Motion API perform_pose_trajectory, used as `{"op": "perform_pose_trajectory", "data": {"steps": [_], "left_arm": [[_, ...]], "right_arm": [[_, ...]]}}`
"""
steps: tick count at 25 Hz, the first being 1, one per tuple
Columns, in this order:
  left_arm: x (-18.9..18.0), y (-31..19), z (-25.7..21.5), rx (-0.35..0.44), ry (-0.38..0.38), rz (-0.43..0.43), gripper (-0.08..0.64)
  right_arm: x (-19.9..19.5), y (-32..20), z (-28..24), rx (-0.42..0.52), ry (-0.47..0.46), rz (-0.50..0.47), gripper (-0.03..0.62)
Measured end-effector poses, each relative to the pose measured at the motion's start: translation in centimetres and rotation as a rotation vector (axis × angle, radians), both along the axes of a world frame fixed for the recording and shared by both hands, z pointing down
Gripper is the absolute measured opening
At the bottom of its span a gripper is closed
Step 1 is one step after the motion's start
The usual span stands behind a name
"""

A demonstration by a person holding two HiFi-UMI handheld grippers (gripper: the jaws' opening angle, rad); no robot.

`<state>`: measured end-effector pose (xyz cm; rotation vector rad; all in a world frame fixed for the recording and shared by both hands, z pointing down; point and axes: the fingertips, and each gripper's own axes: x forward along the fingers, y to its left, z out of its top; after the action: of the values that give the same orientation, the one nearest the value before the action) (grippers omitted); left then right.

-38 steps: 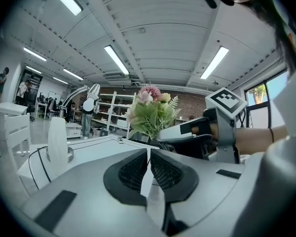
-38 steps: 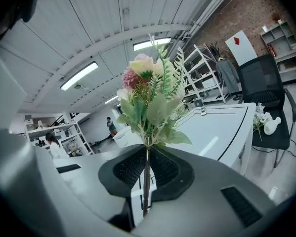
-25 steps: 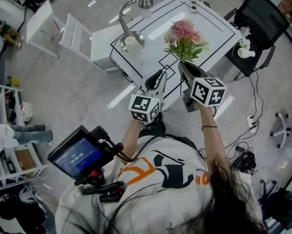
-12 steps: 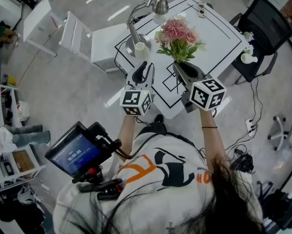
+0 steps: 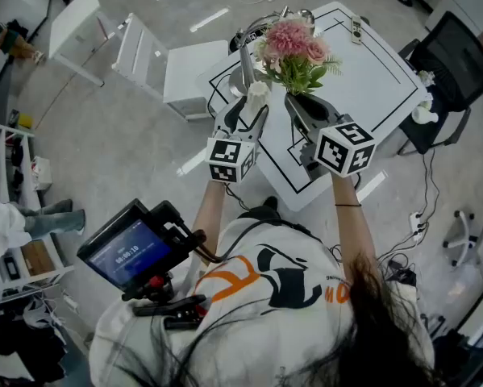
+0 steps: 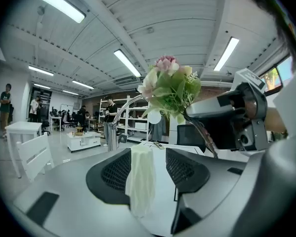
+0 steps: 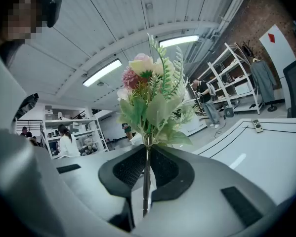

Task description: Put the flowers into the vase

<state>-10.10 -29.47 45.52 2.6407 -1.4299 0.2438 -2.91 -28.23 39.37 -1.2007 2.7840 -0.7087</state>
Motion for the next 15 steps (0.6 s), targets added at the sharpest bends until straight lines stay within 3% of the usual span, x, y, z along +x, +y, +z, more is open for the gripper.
{"op": "perform_pose_trajectory", "data": {"steps": [5,15], "left_arm": [[0.2,-2.2,1.0,-0.033,-0.056,0.076,0.255],[0.9,-3.5,2.3,-0.069,-0.084,0.139,0.250]], "right_arm": [[-1.5,-1.4,-0.2,-0.002,0.004,-0.019,0.038],[-2.4,-2.0,-1.0,0.016,0.009,-0.034,0.038]]}}
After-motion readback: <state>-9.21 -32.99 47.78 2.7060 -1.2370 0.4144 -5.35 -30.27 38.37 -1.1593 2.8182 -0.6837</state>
